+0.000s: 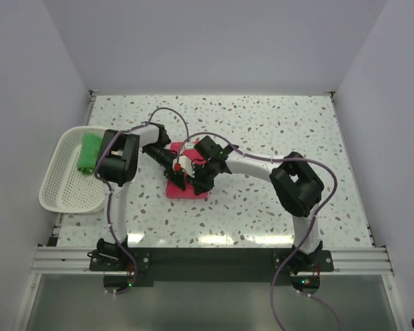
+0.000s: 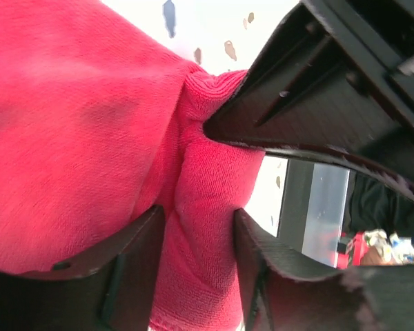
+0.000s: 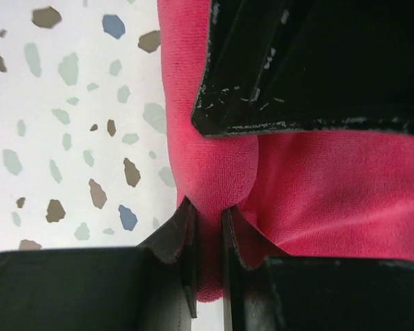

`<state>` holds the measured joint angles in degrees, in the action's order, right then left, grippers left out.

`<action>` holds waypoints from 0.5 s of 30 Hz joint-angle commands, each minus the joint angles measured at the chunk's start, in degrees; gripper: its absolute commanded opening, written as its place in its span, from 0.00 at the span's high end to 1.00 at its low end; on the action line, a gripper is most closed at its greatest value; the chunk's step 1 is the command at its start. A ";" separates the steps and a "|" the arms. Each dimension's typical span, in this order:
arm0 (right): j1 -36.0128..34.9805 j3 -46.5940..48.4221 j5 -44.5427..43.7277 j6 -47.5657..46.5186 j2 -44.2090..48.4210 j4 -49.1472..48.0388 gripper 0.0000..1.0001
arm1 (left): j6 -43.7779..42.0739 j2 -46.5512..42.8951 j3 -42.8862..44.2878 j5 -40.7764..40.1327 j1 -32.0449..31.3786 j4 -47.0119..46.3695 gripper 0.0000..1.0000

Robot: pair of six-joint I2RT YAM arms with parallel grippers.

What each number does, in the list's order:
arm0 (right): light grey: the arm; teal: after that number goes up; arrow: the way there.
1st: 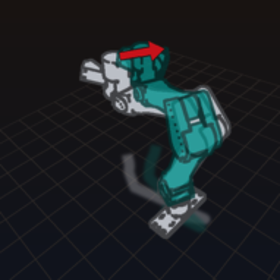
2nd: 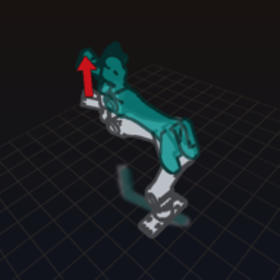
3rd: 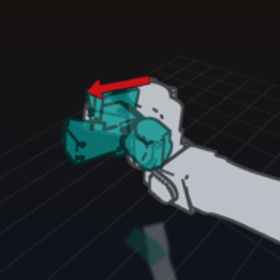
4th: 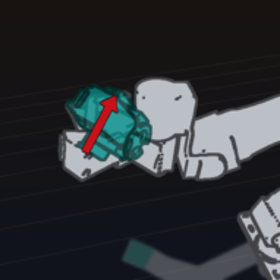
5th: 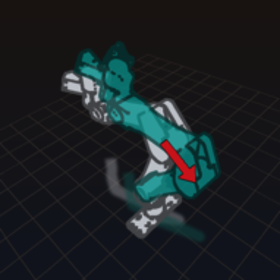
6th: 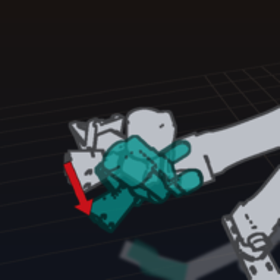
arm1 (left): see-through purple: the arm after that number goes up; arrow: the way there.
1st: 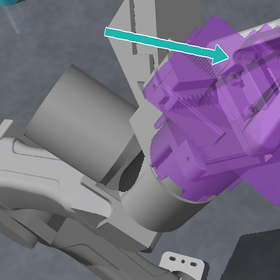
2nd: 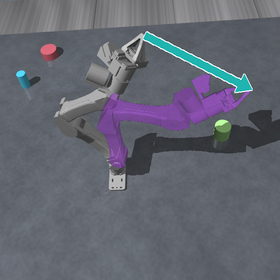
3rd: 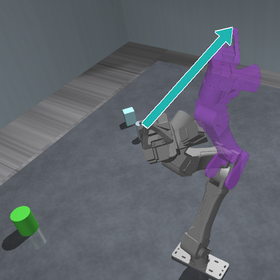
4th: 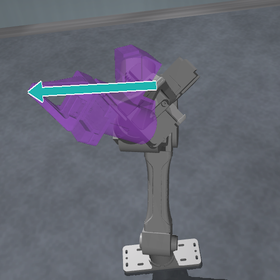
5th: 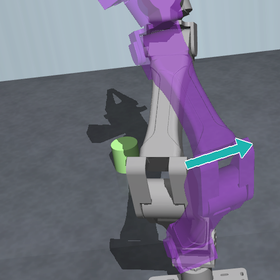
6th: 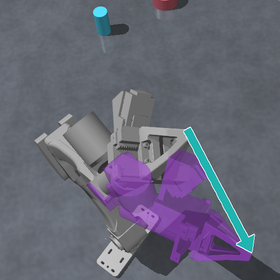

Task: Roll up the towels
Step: Roll the towel

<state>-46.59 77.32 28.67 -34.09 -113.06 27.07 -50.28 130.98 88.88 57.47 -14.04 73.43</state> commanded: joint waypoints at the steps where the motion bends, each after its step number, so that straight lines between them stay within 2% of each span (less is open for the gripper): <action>1: 0.79 2.21 10.62 -0.98 -7.96 12.55 1.00 | -4.30 -0.90 1.11 -5.18 4.28 -9.71 0.45; 5: 3.69 7.39 15.27 -0.81 -11.92 19.05 1.00 | -5.26 -0.29 5.93 -4.48 8.85 -6.46 0.44; 11: 4.14 12.23 15.98 -1.16 -14.99 24.60 1.00 | -5.53 -1.16 15.35 -2.81 15.87 -1.89 0.43; 15: 4.14 16.45 17.30 0.60 -18.16 28.56 1.00 | -6.58 -7.29 17.20 -1.31 20.45 -1.36 0.43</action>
<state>-41.34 92.88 46.76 -33.98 -125.99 45.25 -53.91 130.15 104.03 54.98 3.40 72.16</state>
